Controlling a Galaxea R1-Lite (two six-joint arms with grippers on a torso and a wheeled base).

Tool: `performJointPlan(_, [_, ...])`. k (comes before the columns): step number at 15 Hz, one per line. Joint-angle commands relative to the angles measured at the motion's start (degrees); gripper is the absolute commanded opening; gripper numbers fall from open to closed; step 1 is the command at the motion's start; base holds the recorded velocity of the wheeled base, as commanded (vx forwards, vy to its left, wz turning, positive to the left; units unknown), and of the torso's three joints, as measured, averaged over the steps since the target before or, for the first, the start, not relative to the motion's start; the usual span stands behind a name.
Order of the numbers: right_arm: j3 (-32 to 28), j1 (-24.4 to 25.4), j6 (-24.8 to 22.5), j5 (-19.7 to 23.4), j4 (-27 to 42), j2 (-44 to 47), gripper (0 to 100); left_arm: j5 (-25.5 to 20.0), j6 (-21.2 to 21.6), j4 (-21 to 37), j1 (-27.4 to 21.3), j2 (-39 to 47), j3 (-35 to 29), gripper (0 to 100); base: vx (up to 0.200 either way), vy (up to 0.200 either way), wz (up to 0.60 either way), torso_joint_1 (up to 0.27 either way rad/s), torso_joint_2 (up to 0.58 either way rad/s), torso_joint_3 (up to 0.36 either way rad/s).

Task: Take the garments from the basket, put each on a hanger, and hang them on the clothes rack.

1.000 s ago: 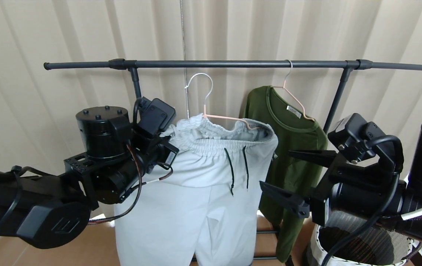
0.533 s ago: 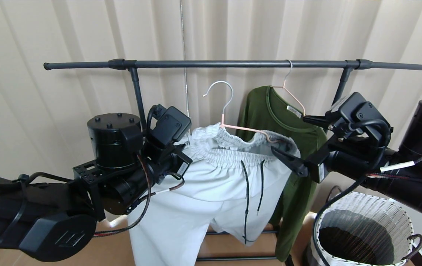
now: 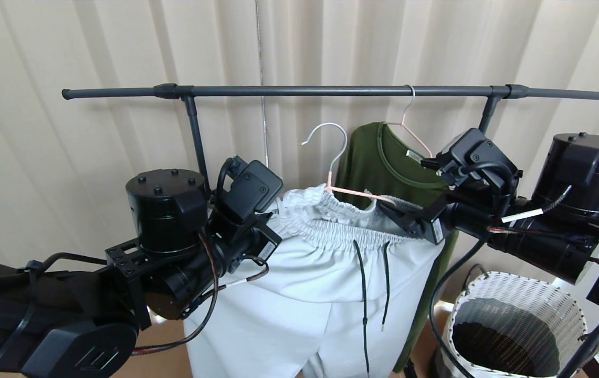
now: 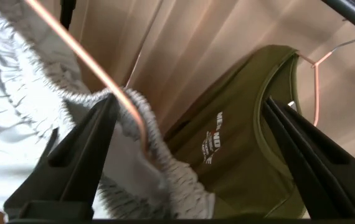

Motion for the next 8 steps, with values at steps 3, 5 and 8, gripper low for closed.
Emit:
performJointPlan(3, [-0.6, -0.2, -1.8, 0.0, 0.0, 2.4, 100, -4.7, 0.4, -2.0, -0.3, -1.5, 2.0, 0, 0.000, 0.000, 0.00, 0.000, 0.00, 0.000])
performJointPlan(5, [-0.7, -0.2, -1.8, 0.0, 0.0, 3.2, 100, -5.7, 0.4, -3.1, -1.0, -2.2, 3.0, 0, 0.000, 0.000, 0.00, 0.000, 0.00, 0.000])
performJointPlan(8, [-1.2, -0.2, -1.8, 0.0, -0.1, 3.9, 100, -7.2, 0.3, -3.7, -1.5, -2.6, 3.7, 0, 0.000, 0.000, 0.00, 0.000, 0.00, 0.000])
